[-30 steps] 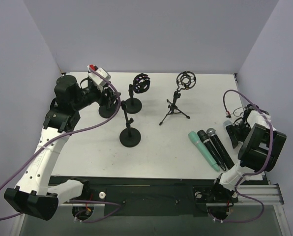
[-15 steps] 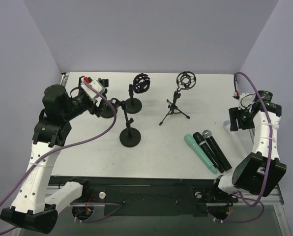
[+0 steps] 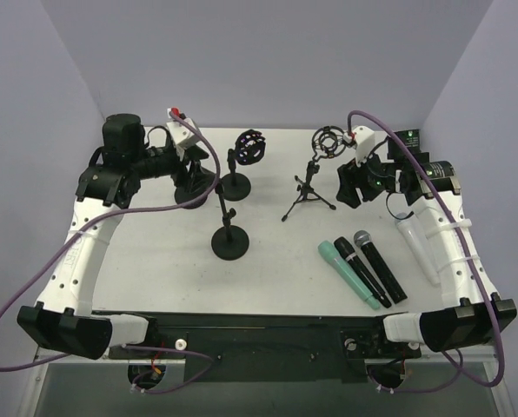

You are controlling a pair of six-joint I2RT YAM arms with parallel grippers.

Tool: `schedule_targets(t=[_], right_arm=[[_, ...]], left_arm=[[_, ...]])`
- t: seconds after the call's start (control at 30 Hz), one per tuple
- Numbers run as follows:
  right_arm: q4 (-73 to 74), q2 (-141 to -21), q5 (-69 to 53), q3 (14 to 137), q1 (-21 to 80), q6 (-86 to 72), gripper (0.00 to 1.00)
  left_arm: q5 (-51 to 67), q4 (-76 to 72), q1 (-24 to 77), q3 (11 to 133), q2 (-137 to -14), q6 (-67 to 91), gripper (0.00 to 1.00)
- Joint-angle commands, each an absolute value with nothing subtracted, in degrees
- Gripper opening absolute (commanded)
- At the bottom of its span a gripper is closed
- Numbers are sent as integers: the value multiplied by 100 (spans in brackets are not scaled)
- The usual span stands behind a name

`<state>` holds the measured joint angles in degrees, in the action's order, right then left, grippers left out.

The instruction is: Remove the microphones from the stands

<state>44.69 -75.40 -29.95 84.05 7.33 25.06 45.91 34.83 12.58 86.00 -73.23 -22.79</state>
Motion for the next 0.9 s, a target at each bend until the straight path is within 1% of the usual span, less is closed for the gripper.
schedule_targets(t=[0.0, 0.07, 0.13, 0.2, 0.27, 0.3, 0.4, 0.5, 0.63, 0.7, 0.73, 0.77, 0.8, 0.83, 0.87], right_arm=[[4237, -7673, -3296, 8648, 1010, 2039, 57], [4105, -7673, -3331, 8605, 1072, 1882, 57], [3982, -7655, -3357, 8552, 1134, 1776, 57], [3929, -7647, -3384, 8525, 1195, 1749, 57], [3929, -7638, -3375, 8517, 1274, 1749, 57], [3937, -7638, -3358, 8517, 1318, 1758, 57], [3955, -7603, -3349, 8464, 1371, 1802, 57], [3964, -7550, -3349, 8376, 1380, 1819, 57], [3955, -7436, -3357, 8227, 1389, 1854, 57], [3938, -7383, -3392, 8148, 1380, 1846, 57], [3920, -7392, -3410, 8121, 1389, 1846, 57], [3903, -7374, -3419, 8095, 1397, 1837, 57], [3902, -7374, -3445, 8086, 1415, 1837, 57], [3902, -7391, -3454, 8086, 1424, 1846, 57], [3911, -7392, -3463, 8077, 1441, 1846, 57]], left_arm=[[5010, 4745, 1301, 9079, -7479, -2996, 70], [4721, 4764, 1467, 9053, -7550, -3408, 69], [4169, 4720, 1739, 9035, -7664, -3733, 67], [4043, 4930, 1942, 9157, -7944, -4207, 64], [4026, 5369, 2030, 9482, -8268, -4542, 56], [4025, 5762, 2056, 9779, -8410, -4622, 54], [4008, 6608, 2118, 10387, -8814, -5227, 43], [3903, 7109, 2162, 10529, -8833, -5598, 40], [3771, 7250, 2267, 10512, -8684, -5792, 38], [3674, 7469, 2346, 10582, -8710, -5941, 30], [3613, 7636, 2408, 10652, -8780, -6063, 19], [3578, 7742, 2443, 10713, -8815, -6125, 13], [3560, 7952, 2496, 10818, -8911, -6196, 4], [3612, 8032, 2513, 10889, -8956, -6344, 0], [3647, 8225, 2583, 11003, -9034, -6424, 0]])
